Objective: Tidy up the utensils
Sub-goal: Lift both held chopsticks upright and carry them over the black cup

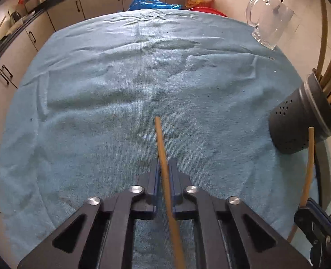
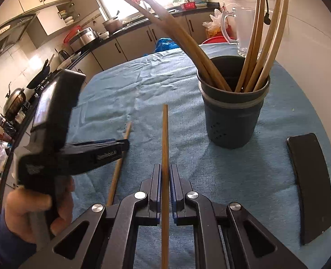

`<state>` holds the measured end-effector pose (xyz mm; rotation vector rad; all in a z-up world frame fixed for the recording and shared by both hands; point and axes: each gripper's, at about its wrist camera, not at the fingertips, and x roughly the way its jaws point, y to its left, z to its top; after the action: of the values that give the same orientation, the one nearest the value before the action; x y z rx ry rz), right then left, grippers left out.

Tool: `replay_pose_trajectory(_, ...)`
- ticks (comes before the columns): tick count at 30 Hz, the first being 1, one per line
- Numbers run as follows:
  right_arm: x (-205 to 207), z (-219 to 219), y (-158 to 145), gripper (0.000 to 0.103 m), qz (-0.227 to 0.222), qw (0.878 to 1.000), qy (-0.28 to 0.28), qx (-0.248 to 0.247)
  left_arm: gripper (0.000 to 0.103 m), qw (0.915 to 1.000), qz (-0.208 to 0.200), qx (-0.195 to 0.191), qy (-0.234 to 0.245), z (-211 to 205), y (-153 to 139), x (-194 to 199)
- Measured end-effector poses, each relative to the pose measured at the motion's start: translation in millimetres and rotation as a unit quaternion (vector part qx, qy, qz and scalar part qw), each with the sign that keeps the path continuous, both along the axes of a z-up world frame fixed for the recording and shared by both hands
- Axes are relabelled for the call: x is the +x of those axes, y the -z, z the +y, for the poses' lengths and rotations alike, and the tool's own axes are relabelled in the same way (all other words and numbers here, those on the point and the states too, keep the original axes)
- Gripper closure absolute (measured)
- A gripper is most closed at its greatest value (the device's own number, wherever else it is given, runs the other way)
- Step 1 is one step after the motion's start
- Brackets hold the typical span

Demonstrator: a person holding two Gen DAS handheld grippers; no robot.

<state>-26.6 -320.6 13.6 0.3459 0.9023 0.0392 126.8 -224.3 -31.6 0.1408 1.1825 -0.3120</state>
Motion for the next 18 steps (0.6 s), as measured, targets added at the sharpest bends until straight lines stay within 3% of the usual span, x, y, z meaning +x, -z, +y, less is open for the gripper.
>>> replay_pose_trajectory(6,-9.6,-0.9,-10.8,0.095,-0.022,1.000,-0.001,0.001,0.097,0.9979,-0.019,-0.061,0.008,21.0,-22.2,-21.6)
replay_pose_trajectory(13,-33.2,5.8,-39.0,0.095,-0.091,0.996,-0.005,-0.006,0.097,0.9865,-0.114,-0.118,0.010,50.4,-92.2,-64.3)
replay_pose_trajectory(18,-45.7,11.7,-56.7,0.095,-0.131,0.991,-0.002,-0.011,0.097,0.9779,-0.148,-0.148,0.007,68.6,-124.9,-86.7)
